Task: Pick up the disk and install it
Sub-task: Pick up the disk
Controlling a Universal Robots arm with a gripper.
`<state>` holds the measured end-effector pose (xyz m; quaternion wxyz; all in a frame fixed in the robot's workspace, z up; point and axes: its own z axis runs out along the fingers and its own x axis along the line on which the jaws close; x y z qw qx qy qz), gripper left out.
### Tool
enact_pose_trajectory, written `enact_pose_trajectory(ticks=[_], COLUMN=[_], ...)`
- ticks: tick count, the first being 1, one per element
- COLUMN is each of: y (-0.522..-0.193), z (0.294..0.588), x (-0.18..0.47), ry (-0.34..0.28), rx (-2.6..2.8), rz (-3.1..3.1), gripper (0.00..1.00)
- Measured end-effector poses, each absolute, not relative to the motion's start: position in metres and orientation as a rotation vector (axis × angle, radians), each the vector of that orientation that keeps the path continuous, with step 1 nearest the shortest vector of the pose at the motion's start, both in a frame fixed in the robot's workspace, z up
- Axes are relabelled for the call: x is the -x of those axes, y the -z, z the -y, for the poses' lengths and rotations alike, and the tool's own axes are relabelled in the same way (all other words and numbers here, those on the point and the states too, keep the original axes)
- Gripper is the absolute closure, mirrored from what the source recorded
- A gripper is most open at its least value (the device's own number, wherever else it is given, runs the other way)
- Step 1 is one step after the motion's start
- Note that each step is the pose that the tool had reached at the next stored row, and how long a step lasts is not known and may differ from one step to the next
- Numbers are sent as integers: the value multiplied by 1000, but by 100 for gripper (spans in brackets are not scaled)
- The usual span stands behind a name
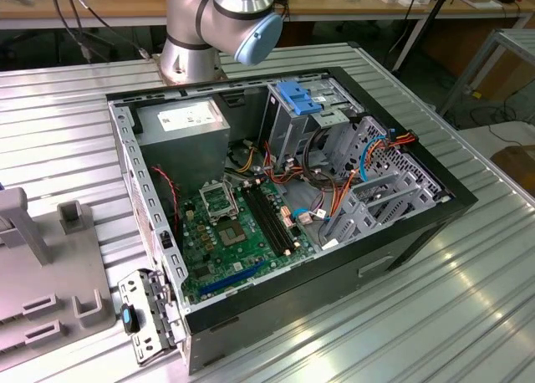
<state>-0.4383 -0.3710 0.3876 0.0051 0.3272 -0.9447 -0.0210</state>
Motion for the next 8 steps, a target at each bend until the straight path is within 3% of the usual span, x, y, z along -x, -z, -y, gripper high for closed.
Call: enact_pose_trajectory(ticks=[8], y=[-388], z=[371], x=[438], ry=[64], rx=[-1293], rz=[2847], gripper=[89])
